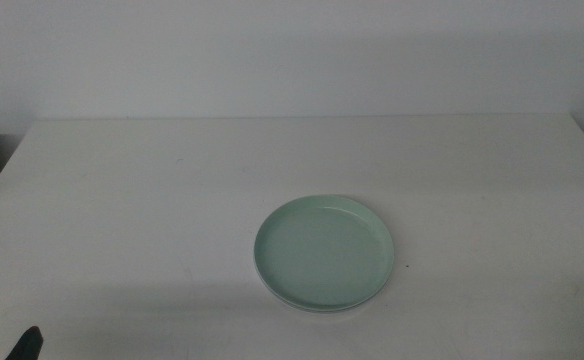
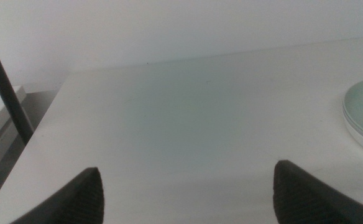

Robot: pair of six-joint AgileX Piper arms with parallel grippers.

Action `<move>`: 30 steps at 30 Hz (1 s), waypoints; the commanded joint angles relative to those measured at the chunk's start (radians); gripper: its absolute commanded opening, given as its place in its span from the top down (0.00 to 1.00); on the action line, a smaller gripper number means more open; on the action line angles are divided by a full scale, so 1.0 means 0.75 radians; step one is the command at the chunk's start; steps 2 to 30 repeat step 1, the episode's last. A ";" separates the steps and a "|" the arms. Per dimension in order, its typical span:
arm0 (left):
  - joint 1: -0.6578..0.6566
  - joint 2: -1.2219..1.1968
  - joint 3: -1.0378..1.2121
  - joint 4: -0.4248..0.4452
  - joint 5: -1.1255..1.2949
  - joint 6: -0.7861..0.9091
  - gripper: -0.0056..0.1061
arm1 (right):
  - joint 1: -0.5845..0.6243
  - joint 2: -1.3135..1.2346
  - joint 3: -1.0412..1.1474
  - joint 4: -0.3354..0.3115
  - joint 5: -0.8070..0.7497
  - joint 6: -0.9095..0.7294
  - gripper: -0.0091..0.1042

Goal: Stack the three bowls on top of each other.

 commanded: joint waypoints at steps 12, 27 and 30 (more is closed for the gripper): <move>0.004 -0.018 -0.006 -0.019 -0.087 -0.001 0.01 | -0.010 -0.037 -0.008 -0.006 -0.103 -0.008 0.52; 0.004 -0.018 -0.006 -0.019 -0.087 -0.001 0.01 | -0.010 -0.037 -0.008 -0.006 -0.103 -0.008 0.52; 0.004 -0.018 -0.006 -0.019 -0.087 -0.001 0.01 | -0.010 -0.037 -0.008 -0.006 -0.103 -0.008 0.52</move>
